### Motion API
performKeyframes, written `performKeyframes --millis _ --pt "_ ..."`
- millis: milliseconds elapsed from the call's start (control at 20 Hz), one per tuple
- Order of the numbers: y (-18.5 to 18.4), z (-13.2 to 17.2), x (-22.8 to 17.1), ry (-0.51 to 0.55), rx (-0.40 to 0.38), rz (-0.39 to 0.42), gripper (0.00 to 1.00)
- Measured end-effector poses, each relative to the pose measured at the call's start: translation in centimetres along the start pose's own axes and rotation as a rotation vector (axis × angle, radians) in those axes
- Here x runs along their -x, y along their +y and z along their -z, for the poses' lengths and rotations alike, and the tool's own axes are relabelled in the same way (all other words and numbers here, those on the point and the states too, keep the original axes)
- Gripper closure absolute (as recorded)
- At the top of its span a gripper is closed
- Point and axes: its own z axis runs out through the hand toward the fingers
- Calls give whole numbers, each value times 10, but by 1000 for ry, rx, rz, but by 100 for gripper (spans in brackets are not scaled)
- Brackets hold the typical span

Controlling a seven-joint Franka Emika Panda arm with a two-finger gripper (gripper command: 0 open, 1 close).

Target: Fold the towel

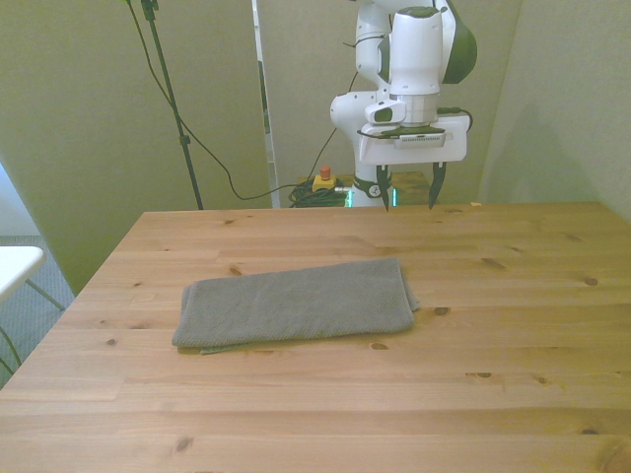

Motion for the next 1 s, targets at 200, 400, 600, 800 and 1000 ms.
performKeyframes --millis 200,400,600,800,1000 --pt "-3 0 -3 4 4 14 0" --pt "-25 5 -10 22 2 15 0" --pt "-47 -18 -31 85 108 -13 0" --pt "-64 -44 -62 253 256 -33 0" --pt "-93 -62 -56 367 329 -19 0"
